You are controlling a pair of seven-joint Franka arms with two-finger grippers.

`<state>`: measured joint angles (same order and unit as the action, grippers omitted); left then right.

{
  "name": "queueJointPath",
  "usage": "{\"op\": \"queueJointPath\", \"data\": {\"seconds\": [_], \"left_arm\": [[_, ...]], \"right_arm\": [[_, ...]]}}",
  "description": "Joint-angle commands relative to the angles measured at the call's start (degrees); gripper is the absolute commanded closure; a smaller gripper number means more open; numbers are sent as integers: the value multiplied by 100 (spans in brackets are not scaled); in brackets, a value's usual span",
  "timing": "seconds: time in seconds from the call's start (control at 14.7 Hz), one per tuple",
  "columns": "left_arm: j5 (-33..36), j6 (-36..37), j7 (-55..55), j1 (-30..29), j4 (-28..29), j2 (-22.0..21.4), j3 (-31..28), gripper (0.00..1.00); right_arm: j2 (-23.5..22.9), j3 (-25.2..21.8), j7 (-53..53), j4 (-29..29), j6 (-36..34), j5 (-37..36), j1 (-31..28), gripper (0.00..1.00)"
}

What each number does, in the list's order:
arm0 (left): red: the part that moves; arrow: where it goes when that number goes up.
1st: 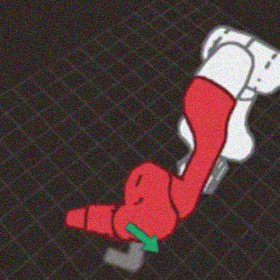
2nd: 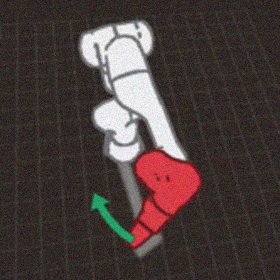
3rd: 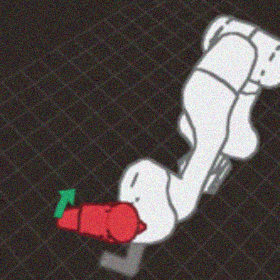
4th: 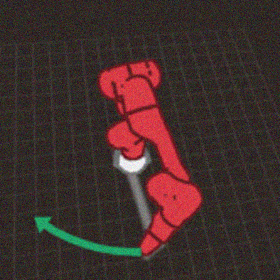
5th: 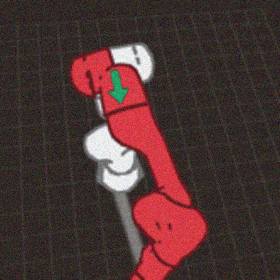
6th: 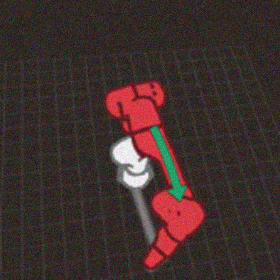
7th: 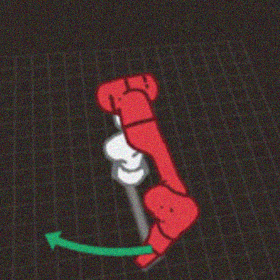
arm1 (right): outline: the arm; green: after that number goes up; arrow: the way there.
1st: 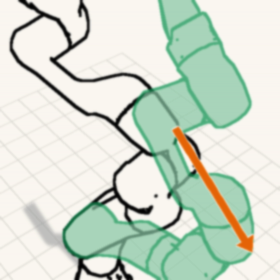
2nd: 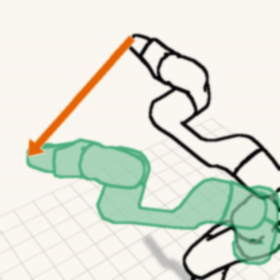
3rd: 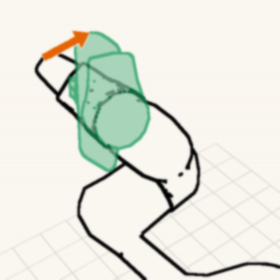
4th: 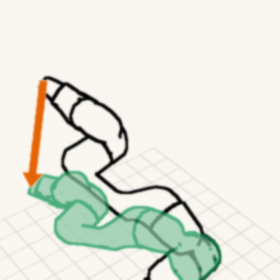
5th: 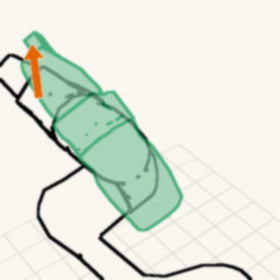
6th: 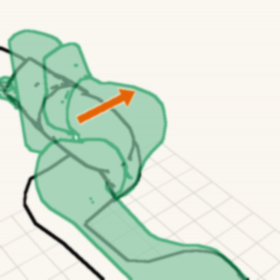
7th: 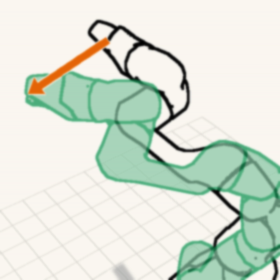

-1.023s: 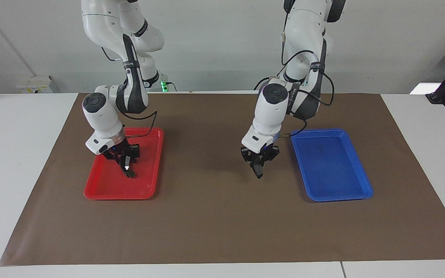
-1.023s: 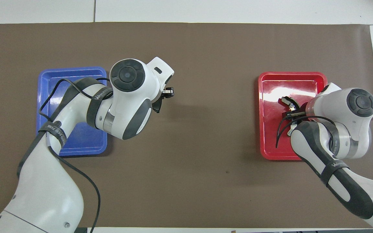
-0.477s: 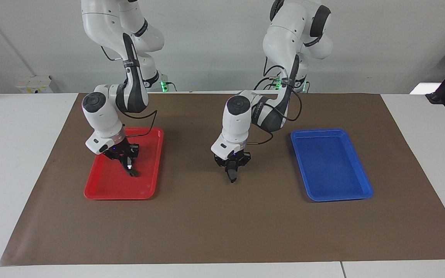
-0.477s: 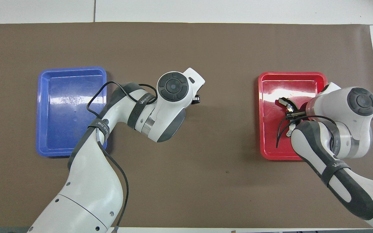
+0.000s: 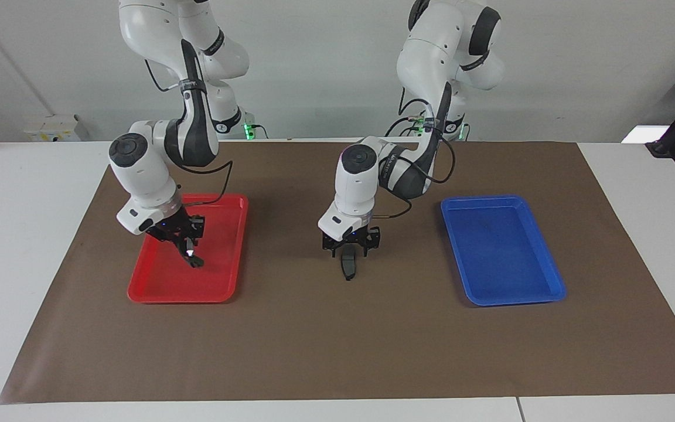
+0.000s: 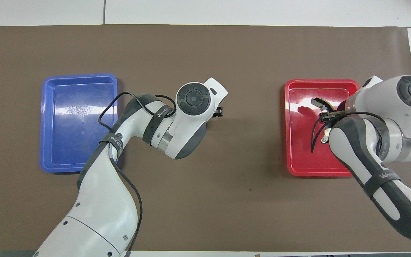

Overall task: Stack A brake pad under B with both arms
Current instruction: 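Lower the pad mid-table with the left gripper while the right gripper lifts, then retract the left gripper while the right gripper carries the shoe over the pad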

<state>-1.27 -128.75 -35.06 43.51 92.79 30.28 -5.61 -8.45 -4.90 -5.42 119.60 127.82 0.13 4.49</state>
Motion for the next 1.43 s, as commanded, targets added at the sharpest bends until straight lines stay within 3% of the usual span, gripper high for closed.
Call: {"op": "queueJointPath", "data": {"seconds": [0.0,0.14,0.27,0.61,0.89,1.36], "left_arm": [[-14,78,191,-385,659,-793,-54,2],[-14,78,700,-981,1292,-1531,-46,2],[-14,374,1096,-1405,1383,-1823,-54,2],[-14,1201,2476,-2600,1058,-2175,-54,2],[-49,2194,3285,-3225,356,-2281,-63,2],[-49,3725,3664,-3665,-446,-2711,-90,2]], "right_arm": [[-112,33,337,-611,-511,137,208,100],[-174,33,926,-762,-547,137,568,100],[-192,33,1637,-867,-530,137,1069,100],[-797,33,2781,-1622,-556,145,2089,100],[-1544,33,3801,-2413,-565,128,2723,100],[-2002,33,4409,-2529,-21,128,3251,100]]}}
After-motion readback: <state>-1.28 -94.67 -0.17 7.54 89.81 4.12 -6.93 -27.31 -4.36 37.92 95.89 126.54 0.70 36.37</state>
